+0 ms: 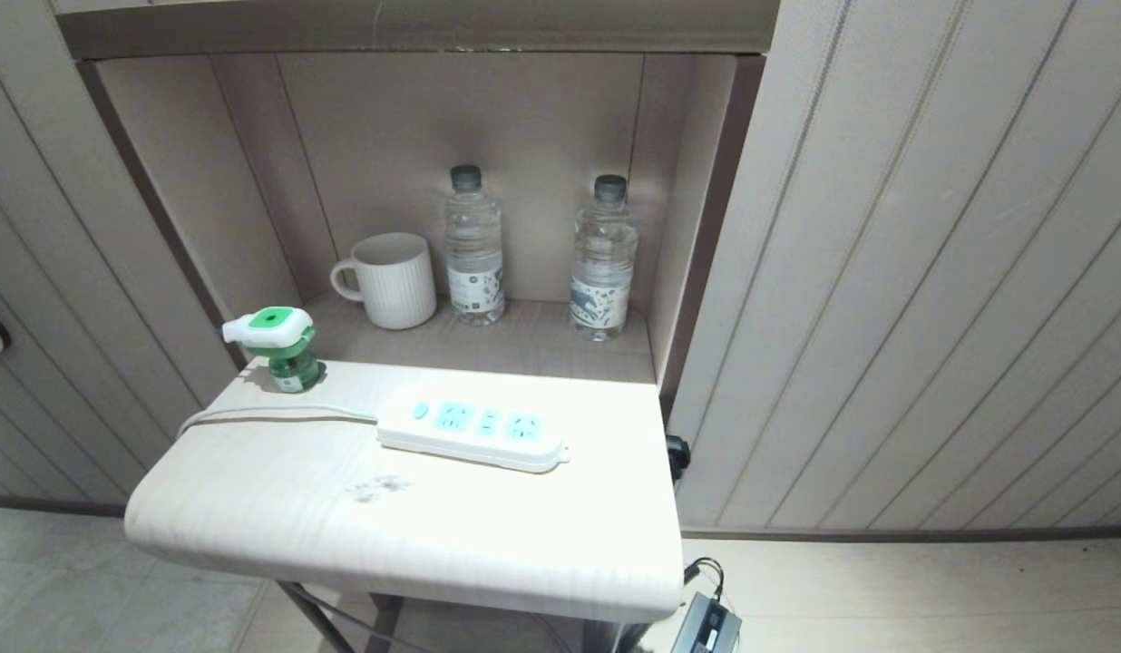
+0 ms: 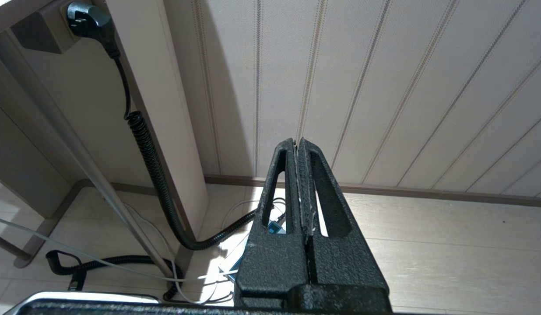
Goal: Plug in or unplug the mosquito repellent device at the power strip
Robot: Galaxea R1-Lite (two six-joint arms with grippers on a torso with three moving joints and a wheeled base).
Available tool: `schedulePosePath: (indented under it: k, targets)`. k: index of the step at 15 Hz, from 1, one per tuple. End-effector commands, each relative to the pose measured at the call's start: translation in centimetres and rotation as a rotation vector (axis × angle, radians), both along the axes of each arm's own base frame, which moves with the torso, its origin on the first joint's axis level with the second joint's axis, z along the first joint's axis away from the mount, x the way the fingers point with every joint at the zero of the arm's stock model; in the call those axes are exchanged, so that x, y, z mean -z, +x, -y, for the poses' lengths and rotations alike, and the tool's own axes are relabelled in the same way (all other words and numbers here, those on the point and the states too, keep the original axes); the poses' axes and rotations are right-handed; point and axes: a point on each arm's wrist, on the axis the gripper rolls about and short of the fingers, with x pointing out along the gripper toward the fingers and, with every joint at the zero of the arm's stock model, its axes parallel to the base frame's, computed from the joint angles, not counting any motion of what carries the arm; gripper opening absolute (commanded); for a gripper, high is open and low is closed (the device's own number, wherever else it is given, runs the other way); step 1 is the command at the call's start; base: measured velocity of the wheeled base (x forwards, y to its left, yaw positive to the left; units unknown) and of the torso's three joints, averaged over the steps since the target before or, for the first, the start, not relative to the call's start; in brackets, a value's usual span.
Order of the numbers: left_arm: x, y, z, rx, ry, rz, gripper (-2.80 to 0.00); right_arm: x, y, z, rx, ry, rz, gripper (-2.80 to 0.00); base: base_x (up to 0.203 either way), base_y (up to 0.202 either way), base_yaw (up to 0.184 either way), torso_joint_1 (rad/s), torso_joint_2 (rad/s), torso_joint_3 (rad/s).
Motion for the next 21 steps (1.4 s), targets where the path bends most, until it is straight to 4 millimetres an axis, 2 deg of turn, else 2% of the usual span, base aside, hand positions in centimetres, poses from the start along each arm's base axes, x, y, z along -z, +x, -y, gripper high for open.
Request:
schedulePosePath:
  k: [1,3,12,15,16,17,19,21]
  targets:
    - [1.5,-0.7,0.1,0.040,0.002,0.058,-2.80,0.0,0.0,0.0,-0.001,0.000,-0.001,-2.80,0.000,0.000,0.000,0.000,0.00,0.000]
    - [2.1,-0.6,0.1,0.043,-0.016,0.024,-2.80,0.0,0.0,0.0,-0.001,0.000,-0.001,-2.80,0.000,0.000,0.000,0.000,0.00,0.000]
    - [2.0,-0.6,0.1,0.041,-0.007,0.014,-2.80,0.0,0.0,0.0,0.001,0.000,-0.001,-2.80,0.000,0.000,0.000,0.000,0.00,0.000]
    - [-2.0,-1.6,0.0,0.018,-0.010,0.069,-2.80,0.0,0.0,0.0,-0.001,0.000,-0.001,-2.80,0.000,0.000,0.000,0.000,0.00,0.000]
    - [-4.8,-2.1,0.0,0.011,-0.015,0.102,-2.80,0.0,0.0,0.0,-0.001,0.000,-0.001,-2.80,0.000,0.000,0.000,0.000,0.00,0.000]
    - [-6.8,-1.8,0.0,0.000,-0.026,0.083,-2.80,0.0,0.0,0.0,-0.002,0.000,-0.001,-2.80,0.000,0.000,0.000,0.000,0.00,0.000]
    - [-10.8,0.5,0.0,-0.041,-0.107,0.001,-2.80,0.0,0.0,0.0,-0.001,0.000,-0.001,-2.80,0.000,0.000,0.000,0.000,0.00,0.000]
    - [-14.1,3.3,-0.2,-0.079,-0.183,-0.075,-2.80,0.0,0.0,0.0,-0.001,0.000,-0.001,-2.80,0.000,0.000,0.000,0.000,0.00,0.000]
